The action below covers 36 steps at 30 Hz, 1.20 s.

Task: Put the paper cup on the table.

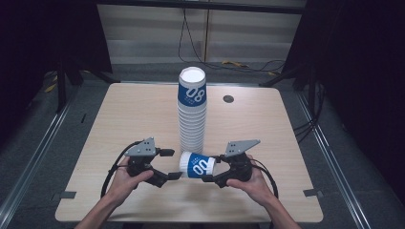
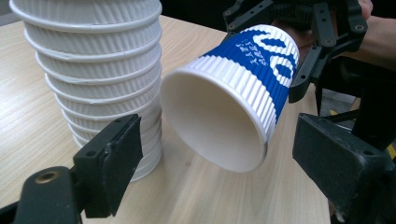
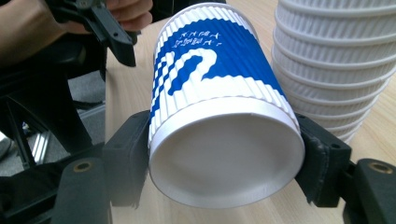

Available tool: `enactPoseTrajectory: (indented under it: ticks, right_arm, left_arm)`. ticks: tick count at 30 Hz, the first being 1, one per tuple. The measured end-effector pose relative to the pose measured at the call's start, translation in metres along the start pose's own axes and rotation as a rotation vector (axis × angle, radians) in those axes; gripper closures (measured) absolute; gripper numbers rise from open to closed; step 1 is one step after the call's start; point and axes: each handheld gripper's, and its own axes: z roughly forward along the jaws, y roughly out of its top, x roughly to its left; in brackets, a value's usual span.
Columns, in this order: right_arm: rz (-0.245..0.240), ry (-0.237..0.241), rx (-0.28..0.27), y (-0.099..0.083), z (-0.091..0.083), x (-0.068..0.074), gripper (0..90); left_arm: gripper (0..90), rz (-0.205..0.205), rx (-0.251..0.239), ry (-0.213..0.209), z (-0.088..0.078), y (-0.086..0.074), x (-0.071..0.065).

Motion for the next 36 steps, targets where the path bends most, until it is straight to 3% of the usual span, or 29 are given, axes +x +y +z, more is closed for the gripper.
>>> enactPoseTrajectory:
  ticks: [6, 11, 22, 33, 36]
  right_arm:
    - [0.009, 0.02, -0.038, 0.0009, -0.003, -0.0007, 29.3]
    - [0.001, 0.048, -0.072, -0.0025, -0.0038, 0.0014, 29.2]
    - [-0.005, 0.09, -0.135, -0.0058, 0.0008, 0.0037, 29.2]
    - [-0.026, 0.095, -0.163, -0.0057, 0.0004, 0.0084, 29.3]
    - [-0.026, 0.098, -0.169, -0.0053, 0.0006, 0.0084, 29.3]
  left_arm:
    - [15.9, -0.021, -0.025, -0.013, -0.002, 0.0011, -0.0004]
    - [15.7, -0.053, -0.053, -0.053, -0.0025, 0.0028, -0.0006]
    - [15.7, -0.048, -0.059, -0.068, -0.0019, 0.0051, -0.002]
    - [15.3, -0.037, -0.057, -0.115, 0.0047, 0.0052, -0.0023]
    - [12.1, -0.035, -0.055, -0.105, 0.0068, 0.0055, -0.0017]
